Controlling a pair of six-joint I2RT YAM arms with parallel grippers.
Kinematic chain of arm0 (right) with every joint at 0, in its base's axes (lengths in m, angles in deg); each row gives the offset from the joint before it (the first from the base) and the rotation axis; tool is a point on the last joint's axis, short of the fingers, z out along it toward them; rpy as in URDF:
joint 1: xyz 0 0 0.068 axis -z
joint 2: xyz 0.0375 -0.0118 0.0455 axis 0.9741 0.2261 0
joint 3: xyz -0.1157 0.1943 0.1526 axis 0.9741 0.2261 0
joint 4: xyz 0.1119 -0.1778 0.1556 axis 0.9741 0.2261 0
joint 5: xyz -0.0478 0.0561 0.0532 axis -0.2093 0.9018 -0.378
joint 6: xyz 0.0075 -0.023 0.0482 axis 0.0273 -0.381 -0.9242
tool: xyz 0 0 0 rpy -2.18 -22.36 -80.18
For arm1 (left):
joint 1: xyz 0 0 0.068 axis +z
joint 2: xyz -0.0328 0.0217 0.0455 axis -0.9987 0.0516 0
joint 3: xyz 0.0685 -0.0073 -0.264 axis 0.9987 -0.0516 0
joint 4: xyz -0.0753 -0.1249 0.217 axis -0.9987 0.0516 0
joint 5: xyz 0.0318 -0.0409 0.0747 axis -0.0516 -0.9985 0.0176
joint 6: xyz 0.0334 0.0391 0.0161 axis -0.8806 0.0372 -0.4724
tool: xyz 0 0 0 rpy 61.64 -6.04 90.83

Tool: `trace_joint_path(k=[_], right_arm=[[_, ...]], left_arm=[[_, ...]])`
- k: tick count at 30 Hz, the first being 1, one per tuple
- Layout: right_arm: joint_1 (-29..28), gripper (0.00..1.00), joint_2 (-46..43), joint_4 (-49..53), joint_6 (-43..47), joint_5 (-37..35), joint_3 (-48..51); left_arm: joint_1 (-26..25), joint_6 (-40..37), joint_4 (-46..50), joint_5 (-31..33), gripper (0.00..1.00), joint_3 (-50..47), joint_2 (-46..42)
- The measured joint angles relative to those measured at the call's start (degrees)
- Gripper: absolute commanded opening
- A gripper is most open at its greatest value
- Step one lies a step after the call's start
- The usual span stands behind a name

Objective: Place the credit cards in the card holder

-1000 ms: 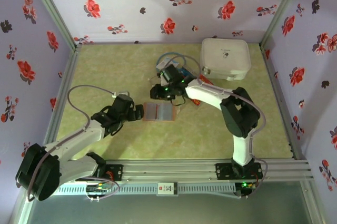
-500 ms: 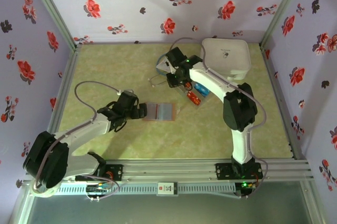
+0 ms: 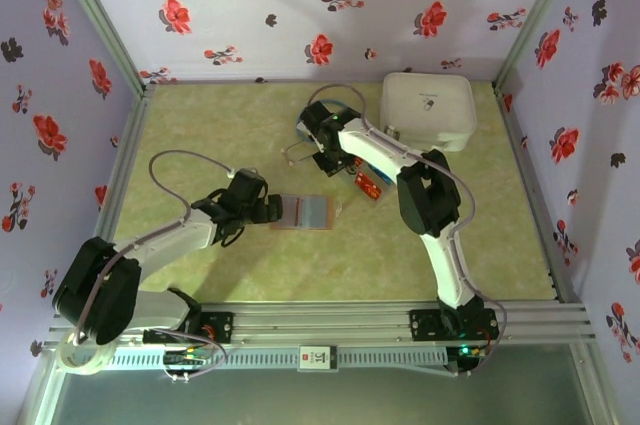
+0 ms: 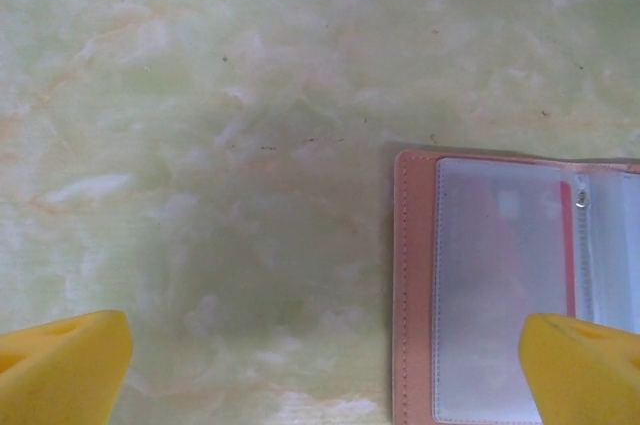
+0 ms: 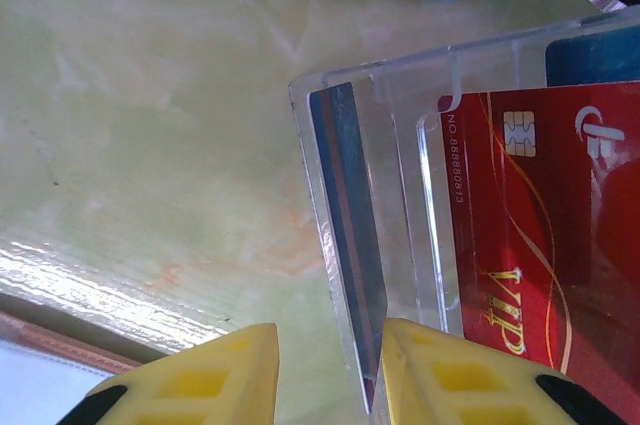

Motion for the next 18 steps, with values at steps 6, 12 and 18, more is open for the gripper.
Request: trace_joint_path(k=[6, 12, 18], right_arm=[[0.0, 0.27, 1.2, 0.5, 0.5, -1.2, -1.2], [0.0, 0.22, 1.5, 1.0, 0.6, -1.4, -3.2], [0.0, 0.21, 2.0, 1.3, 0.6, -1.4, -3.8]], left_arm=[[0.1, -0.2, -0.4, -0.2, 1.0, 0.0, 0.2], [0.1, -0.2, -0.9, -0.5, 1.0, 0.0, 0.7], [0.1, -0.2, -1.2, -0.6, 1.0, 0.0, 0.9]])
